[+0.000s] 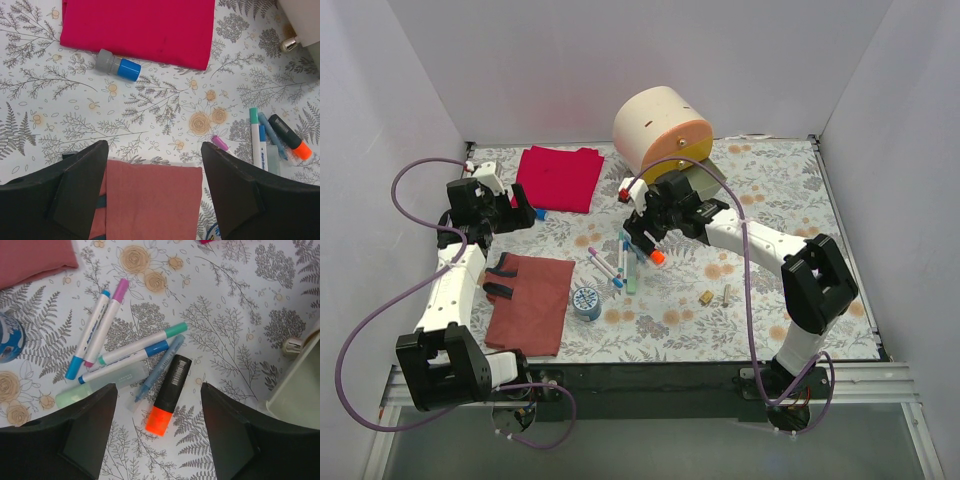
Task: Sort the stationery into containers
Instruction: Pick up the pen from the center of the board, then place the pen in the drawer.
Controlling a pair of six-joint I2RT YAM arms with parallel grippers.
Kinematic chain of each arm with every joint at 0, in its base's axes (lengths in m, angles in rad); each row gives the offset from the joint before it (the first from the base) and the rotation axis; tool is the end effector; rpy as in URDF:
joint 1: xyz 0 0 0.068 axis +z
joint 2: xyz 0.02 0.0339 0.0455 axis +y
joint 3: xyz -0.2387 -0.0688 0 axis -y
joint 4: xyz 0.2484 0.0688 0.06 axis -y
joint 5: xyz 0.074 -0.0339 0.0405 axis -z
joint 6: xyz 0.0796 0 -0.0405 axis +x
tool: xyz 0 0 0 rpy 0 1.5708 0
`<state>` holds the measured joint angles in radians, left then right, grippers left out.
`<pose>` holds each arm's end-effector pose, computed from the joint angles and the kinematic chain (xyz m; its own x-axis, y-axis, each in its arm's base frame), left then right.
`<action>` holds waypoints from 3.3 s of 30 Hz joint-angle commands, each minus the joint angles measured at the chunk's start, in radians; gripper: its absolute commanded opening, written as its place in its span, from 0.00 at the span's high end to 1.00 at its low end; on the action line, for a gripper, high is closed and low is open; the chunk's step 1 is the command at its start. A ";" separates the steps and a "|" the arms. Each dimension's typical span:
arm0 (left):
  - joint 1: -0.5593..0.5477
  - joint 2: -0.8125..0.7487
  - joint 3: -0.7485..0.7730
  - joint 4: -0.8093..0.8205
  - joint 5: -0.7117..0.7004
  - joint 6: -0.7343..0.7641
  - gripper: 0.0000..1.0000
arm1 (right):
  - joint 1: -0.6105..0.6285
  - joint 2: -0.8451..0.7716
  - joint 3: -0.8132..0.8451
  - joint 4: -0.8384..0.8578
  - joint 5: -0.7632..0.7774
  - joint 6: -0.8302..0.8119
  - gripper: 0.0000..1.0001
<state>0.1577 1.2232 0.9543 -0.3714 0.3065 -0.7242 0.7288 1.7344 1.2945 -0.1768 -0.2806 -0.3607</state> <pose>0.3142 0.0256 0.2402 -0.5011 -0.7193 -0.4812 -0.3241 0.6716 -0.6663 0.3075 0.3041 0.2105 -0.1183 -0.5603 -0.8198 -0.9087 0.3940 -0.1381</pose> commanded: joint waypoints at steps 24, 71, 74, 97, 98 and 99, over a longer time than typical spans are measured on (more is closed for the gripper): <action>-0.006 0.035 0.047 0.019 0.052 -0.015 0.29 | -0.042 0.099 -0.043 -0.033 0.120 0.066 0.29; -0.004 0.053 0.067 0.097 0.085 -0.055 0.30 | -0.146 -0.176 0.061 -0.283 0.135 -0.452 0.99; -0.001 0.059 0.063 0.103 0.106 -0.070 0.30 | -0.184 -0.185 0.063 -0.276 0.155 -0.619 0.99; 0.000 0.061 0.050 0.106 0.123 -0.076 0.30 | -0.290 0.091 0.261 -0.159 0.241 -0.965 0.90; 0.000 0.061 0.050 0.108 0.121 -0.075 0.30 | -0.292 0.096 0.261 -0.159 0.244 -0.972 0.88; -0.001 0.061 0.052 0.106 0.121 -0.073 0.30 | -0.292 0.105 0.264 -0.156 0.247 -0.971 0.84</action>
<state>0.1551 1.3014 0.9920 -0.2687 0.4168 -0.7979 0.4442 1.8130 1.5097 -0.3630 -0.0505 -1.2549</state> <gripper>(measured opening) 0.698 0.363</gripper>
